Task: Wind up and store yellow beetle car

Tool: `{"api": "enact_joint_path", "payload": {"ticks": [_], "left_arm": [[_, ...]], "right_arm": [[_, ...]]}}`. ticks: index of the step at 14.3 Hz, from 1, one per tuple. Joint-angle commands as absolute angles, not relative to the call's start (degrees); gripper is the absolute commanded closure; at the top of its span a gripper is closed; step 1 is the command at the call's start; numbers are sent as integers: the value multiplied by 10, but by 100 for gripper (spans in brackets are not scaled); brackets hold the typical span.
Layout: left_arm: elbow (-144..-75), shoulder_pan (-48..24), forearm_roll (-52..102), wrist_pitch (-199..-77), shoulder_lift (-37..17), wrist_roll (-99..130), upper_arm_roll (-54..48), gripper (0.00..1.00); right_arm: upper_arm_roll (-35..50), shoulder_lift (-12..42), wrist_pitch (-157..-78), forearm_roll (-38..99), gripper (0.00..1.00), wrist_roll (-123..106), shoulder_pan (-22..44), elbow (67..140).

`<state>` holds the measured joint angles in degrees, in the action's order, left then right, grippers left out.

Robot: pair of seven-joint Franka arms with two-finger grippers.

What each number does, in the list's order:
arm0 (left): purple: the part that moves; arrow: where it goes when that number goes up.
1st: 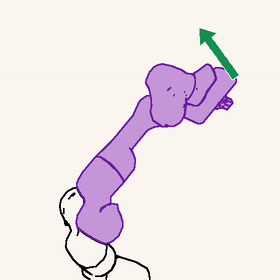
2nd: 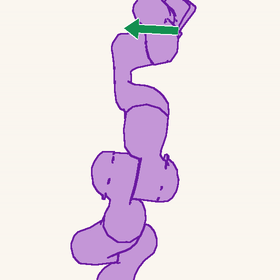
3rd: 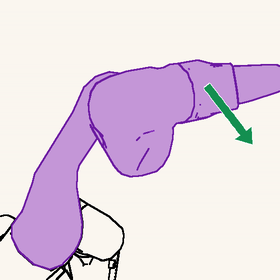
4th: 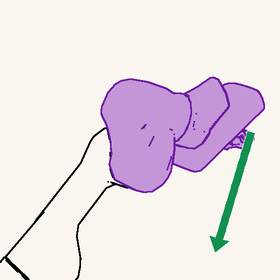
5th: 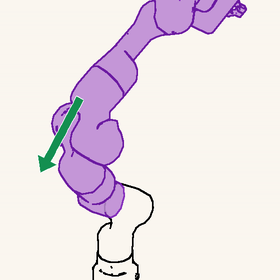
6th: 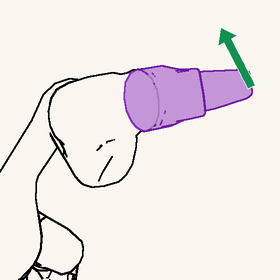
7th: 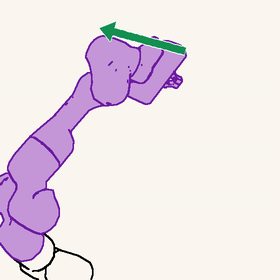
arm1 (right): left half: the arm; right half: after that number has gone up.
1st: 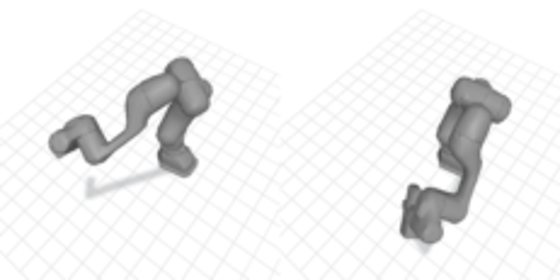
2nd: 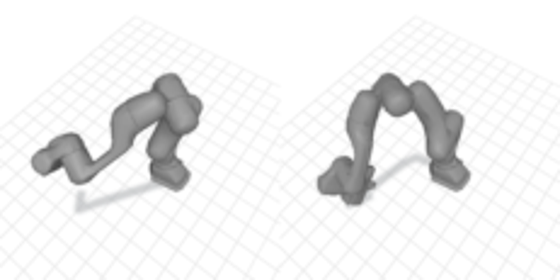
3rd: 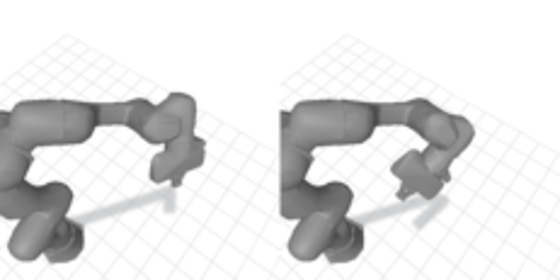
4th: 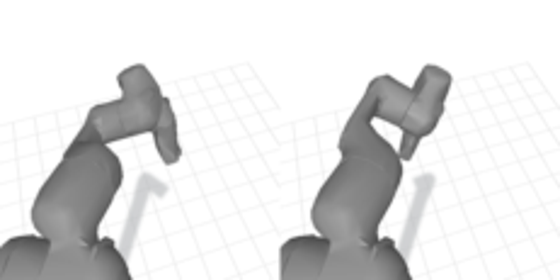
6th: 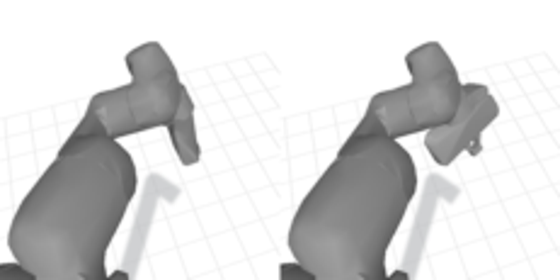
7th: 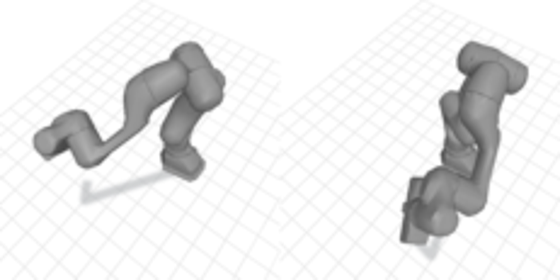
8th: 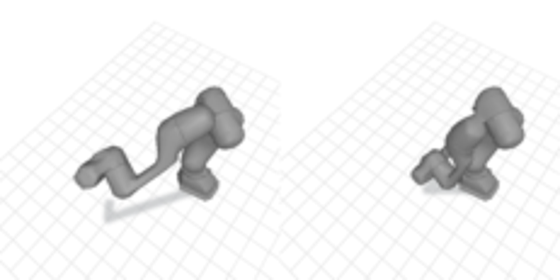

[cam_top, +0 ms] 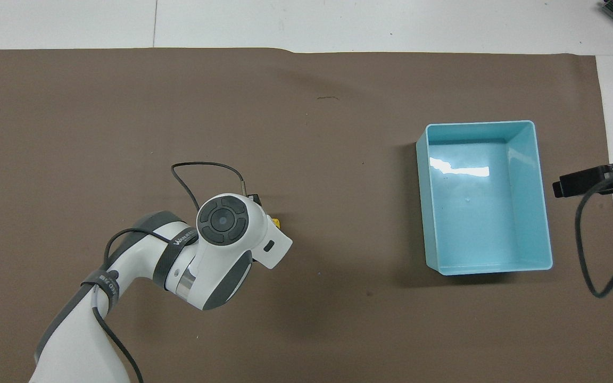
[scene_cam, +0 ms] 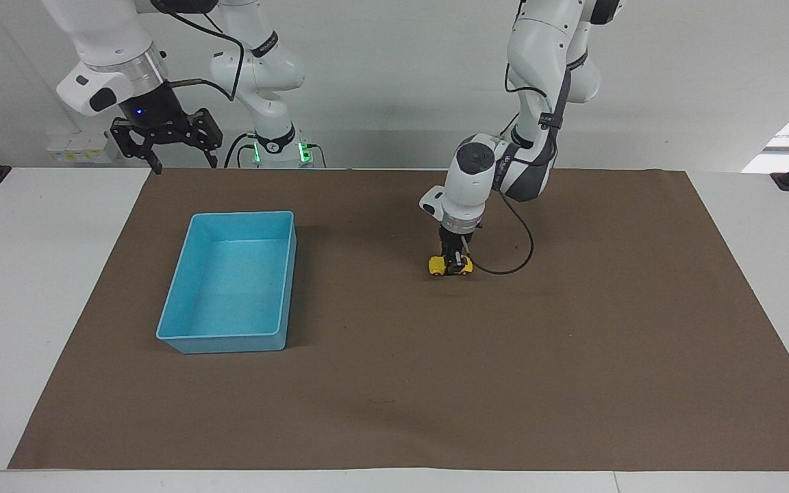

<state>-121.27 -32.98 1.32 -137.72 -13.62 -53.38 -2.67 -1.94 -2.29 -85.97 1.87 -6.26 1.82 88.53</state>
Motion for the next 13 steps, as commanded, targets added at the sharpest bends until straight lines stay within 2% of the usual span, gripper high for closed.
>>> {"api": "enact_joint_path", "payload": {"ticks": [1,13], "left_arm": [[-1224,-321,13,-1389,-134,-568,-18,100],[-1230,-228,13,-1373,-135,-691,-17,100]], "right_arm": [[-15,-24,-863,28,0,-56,12,883],[-14,-25,-863,30,0,-60,16,886]]}}
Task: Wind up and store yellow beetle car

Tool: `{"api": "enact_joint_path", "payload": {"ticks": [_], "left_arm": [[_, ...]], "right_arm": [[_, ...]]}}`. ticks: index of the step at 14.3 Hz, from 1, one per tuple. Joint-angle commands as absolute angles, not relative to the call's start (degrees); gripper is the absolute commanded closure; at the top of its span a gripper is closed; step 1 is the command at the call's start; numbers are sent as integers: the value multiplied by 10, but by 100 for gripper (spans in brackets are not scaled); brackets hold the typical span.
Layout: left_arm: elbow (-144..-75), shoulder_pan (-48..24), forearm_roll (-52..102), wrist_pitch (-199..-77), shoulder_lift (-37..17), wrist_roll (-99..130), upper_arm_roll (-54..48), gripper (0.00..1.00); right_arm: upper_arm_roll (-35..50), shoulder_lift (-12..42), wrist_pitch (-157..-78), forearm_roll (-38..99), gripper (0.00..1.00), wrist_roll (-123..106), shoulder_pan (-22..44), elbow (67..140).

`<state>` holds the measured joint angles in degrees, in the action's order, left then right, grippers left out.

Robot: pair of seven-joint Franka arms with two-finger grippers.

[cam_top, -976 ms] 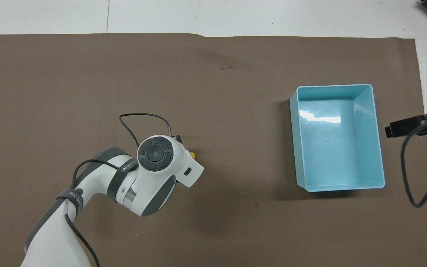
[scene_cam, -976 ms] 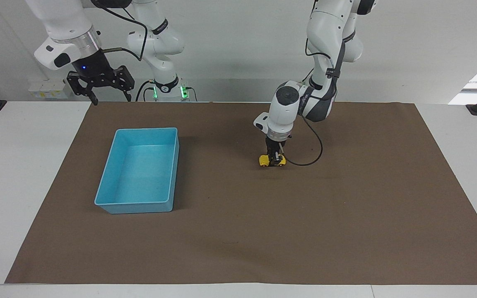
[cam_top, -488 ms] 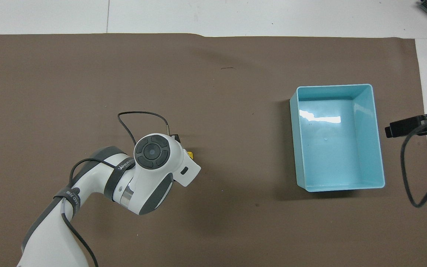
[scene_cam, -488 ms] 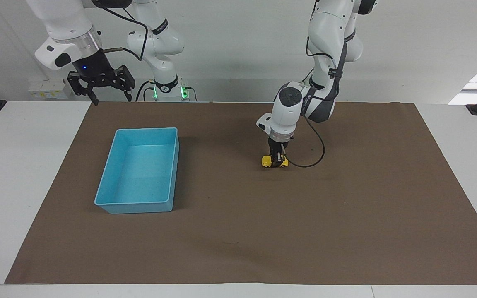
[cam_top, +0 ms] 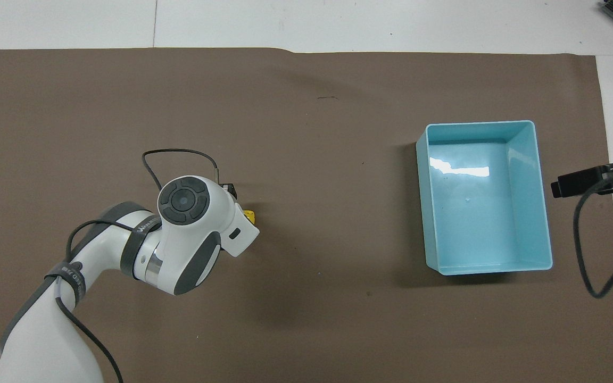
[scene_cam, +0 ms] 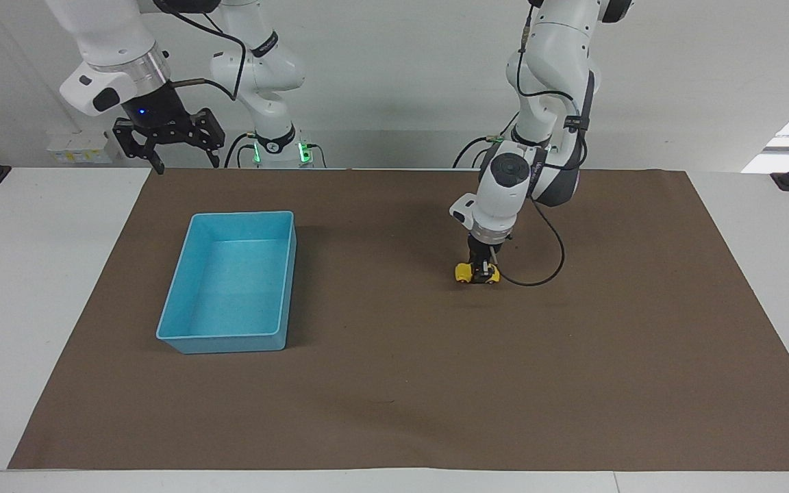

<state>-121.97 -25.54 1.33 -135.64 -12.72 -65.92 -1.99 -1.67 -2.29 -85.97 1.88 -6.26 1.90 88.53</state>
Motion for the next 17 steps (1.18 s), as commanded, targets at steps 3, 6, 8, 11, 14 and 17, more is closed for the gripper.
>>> {"api": "enact_joint_path", "payload": {"ticks": [3,6,8,11,14,17], "left_arm": [[-1231,-196,13,-1373,-141,-722,-17,100],[-1231,-171,13,-1365,-141,-730,-17,100],[-1230,-153,13,-1361,-142,-750,-17,100],[-1228,-137,13,-1357,-142,-769,-17,100],[-1201,-142,13,-1307,-129,-767,-16,24],[-1159,-143,14,-1243,-109,-763,-18,0]], "right_arm": [[-14,-27,-863,30,0,-61,16,889],[-14,-31,-864,30,0,-62,16,895],[-14,-31,-865,30,0,-62,16,895],[-14,-31,-864,30,0,-62,17,896],[-14,-32,-864,30,0,-62,18,896],[-14,-32,-864,30,0,-62,17,896]]}}
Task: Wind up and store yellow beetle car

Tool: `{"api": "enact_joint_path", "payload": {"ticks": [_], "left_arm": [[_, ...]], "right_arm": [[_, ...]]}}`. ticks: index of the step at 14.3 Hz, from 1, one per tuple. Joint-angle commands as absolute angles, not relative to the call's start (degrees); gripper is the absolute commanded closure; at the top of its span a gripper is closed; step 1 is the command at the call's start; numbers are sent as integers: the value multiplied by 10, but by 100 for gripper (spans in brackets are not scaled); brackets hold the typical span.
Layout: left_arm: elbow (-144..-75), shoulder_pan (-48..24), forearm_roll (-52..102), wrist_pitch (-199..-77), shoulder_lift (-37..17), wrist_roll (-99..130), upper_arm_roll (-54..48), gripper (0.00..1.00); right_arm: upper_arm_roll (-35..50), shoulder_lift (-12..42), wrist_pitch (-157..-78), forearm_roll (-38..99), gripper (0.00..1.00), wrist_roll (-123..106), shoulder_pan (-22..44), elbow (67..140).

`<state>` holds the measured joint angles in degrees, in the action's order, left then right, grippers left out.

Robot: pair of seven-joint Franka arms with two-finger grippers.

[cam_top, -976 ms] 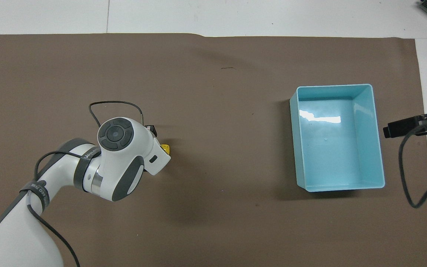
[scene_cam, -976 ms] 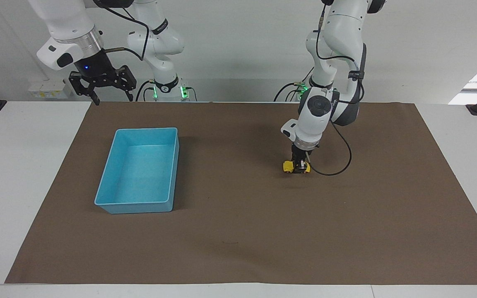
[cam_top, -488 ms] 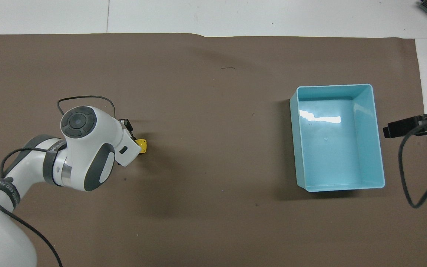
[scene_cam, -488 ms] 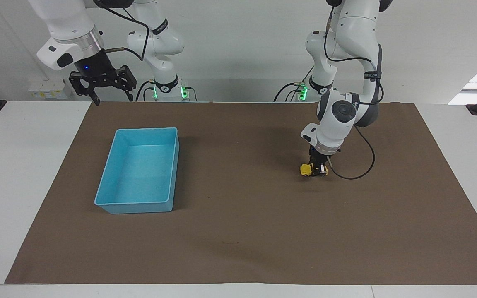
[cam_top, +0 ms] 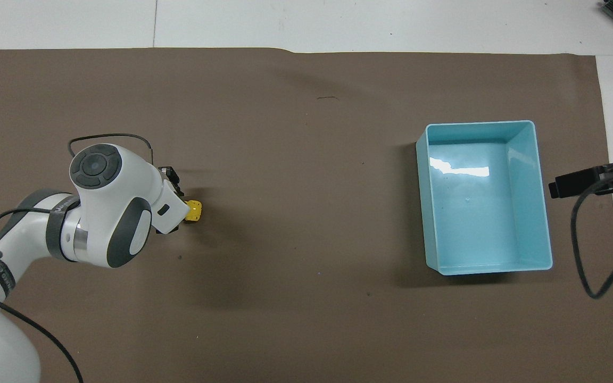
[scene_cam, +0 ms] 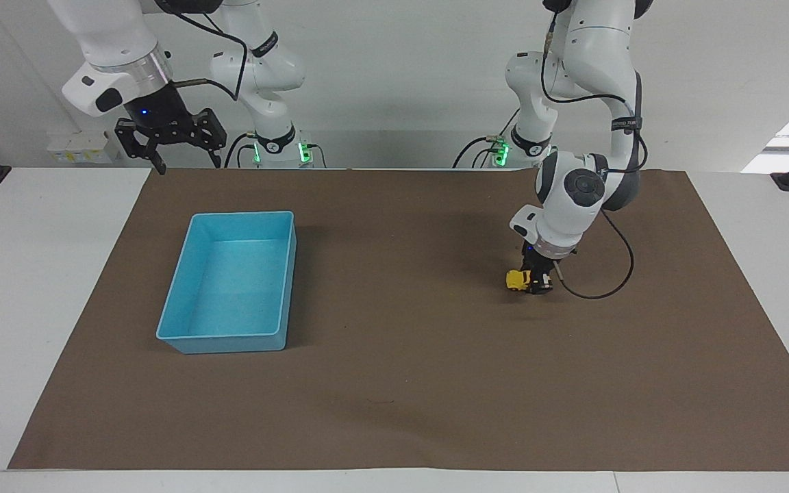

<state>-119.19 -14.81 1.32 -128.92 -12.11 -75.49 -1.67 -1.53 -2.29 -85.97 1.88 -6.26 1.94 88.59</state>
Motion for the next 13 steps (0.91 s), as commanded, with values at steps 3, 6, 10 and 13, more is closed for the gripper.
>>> {"api": "enact_joint_path", "payload": {"ticks": [3,6,10,13], "left_arm": [[-1156,-135,14,-1239,-80,-745,-15,0],[-1155,-134,15,-1234,-45,-613,-11,0],[-1107,-118,14,-1197,-28,-430,-11,0],[-1053,-100,14,-1142,-29,-311,-9,0]], "right_arm": [[-14,-31,-864,30,0,-62,17,895],[-15,-31,-865,30,0,-61,17,895],[-11,-31,-864,35,0,-59,18,894],[-10,-32,-860,36,0,-70,18,895]]}}
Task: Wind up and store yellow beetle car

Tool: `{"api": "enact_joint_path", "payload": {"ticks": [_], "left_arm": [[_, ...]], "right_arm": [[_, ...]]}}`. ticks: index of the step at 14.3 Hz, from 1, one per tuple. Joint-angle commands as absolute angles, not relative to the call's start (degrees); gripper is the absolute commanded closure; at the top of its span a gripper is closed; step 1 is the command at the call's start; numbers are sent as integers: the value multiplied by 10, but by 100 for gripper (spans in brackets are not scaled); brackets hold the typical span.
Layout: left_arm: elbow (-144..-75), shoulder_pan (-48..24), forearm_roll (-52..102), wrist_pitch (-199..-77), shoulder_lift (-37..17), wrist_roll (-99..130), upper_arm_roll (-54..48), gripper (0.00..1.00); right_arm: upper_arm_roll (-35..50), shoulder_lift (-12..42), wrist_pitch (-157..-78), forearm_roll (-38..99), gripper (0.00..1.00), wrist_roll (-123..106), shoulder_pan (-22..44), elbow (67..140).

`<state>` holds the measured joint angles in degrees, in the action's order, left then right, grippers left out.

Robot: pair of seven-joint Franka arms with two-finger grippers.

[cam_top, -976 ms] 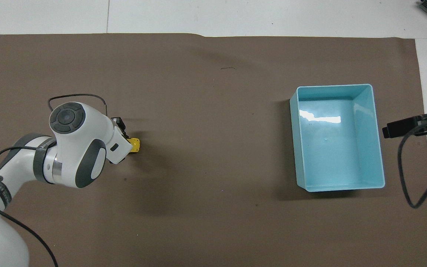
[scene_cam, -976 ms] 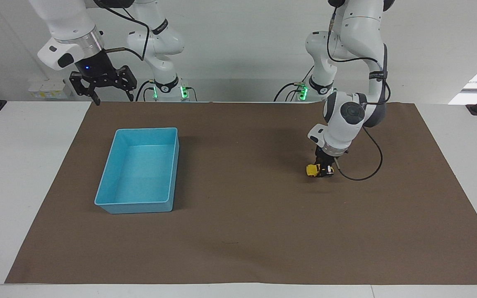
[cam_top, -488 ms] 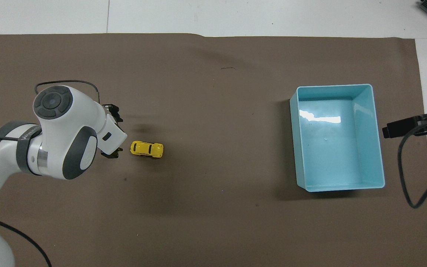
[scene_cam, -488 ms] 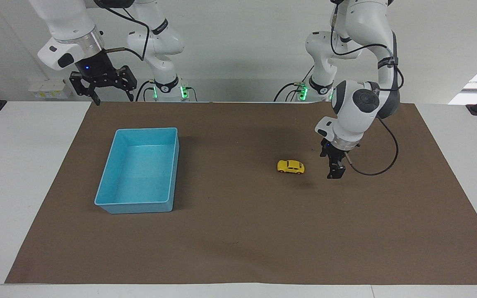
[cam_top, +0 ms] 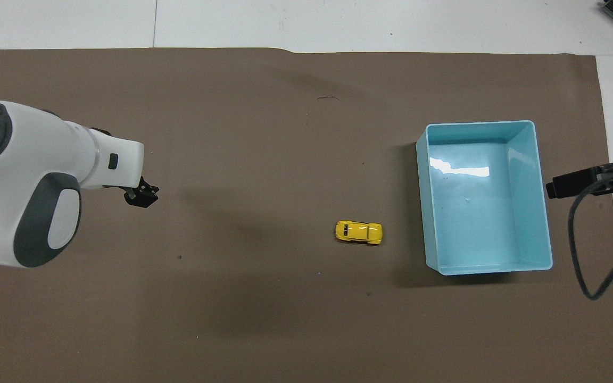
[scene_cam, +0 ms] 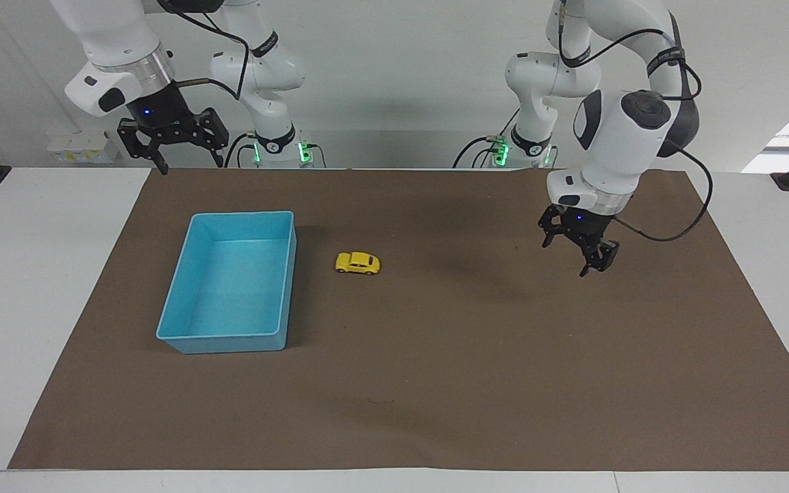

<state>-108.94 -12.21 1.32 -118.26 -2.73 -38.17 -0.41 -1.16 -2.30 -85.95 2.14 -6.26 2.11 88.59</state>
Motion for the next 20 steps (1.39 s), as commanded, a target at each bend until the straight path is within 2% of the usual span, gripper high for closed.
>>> {"api": "enact_joint_path", "payload": {"ticks": [1,10,14,17,20], "left_arm": [[-1038,-97,14,-1128,-28,-263,-7,0],[-883,-42,15,-941,-25,-87,-4,0],[-859,-40,15,-869,-18,-53,-4,0],[-868,-40,15,-876,9,-14,-8,0],[-873,-42,15,-870,12,-18,-8,0]], "right_arm": [[-10,-32,-862,37,0,-81,18,896],[-5,-36,-863,36,0,-142,22,903],[13,-60,-864,28,0,-339,22,945],[13,-58,-864,19,0,-454,34,948],[13,-59,-888,18,0,-541,46,976]]}}
